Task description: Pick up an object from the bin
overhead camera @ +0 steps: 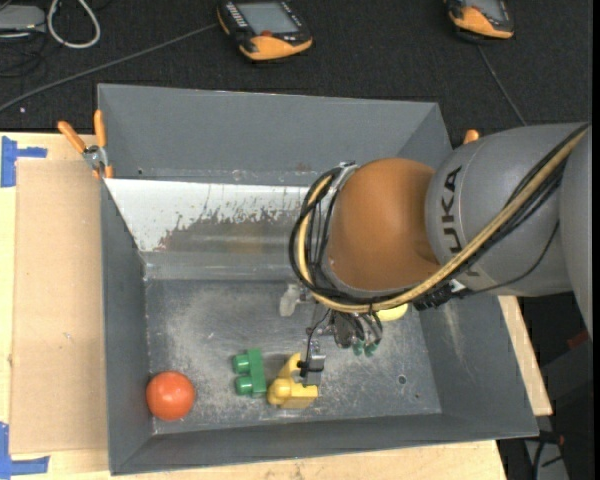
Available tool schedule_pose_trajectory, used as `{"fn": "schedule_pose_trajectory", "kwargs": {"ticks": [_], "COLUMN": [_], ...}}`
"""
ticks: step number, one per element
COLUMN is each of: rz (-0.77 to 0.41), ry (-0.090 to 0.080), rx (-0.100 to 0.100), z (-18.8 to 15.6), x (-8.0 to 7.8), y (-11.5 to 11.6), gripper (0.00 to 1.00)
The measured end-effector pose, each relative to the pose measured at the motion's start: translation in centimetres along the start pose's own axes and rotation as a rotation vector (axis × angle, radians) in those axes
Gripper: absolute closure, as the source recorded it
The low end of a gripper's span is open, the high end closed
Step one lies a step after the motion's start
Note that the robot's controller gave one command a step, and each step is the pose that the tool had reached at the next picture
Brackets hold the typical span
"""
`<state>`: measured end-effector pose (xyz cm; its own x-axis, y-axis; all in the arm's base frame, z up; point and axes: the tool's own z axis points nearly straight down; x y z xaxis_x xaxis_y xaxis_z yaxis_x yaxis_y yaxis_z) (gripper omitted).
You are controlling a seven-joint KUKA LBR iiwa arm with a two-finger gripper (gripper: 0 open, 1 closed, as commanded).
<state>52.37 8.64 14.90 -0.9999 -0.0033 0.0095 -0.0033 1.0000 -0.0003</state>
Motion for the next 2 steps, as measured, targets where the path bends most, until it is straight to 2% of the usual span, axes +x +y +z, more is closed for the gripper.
{"fn": "schedule_pose_trajectory", "kwargs": {"ticks": [1,2], "rz": [0.003,-0.215], "ry": [-0.008,-0.01], "rx": [-0.001,-0.002], "z": [-0.4,5.7], "x": [-0.2,3.1], "y": [-0.1,-2.6], "gripper": [0.0,0.0]}}
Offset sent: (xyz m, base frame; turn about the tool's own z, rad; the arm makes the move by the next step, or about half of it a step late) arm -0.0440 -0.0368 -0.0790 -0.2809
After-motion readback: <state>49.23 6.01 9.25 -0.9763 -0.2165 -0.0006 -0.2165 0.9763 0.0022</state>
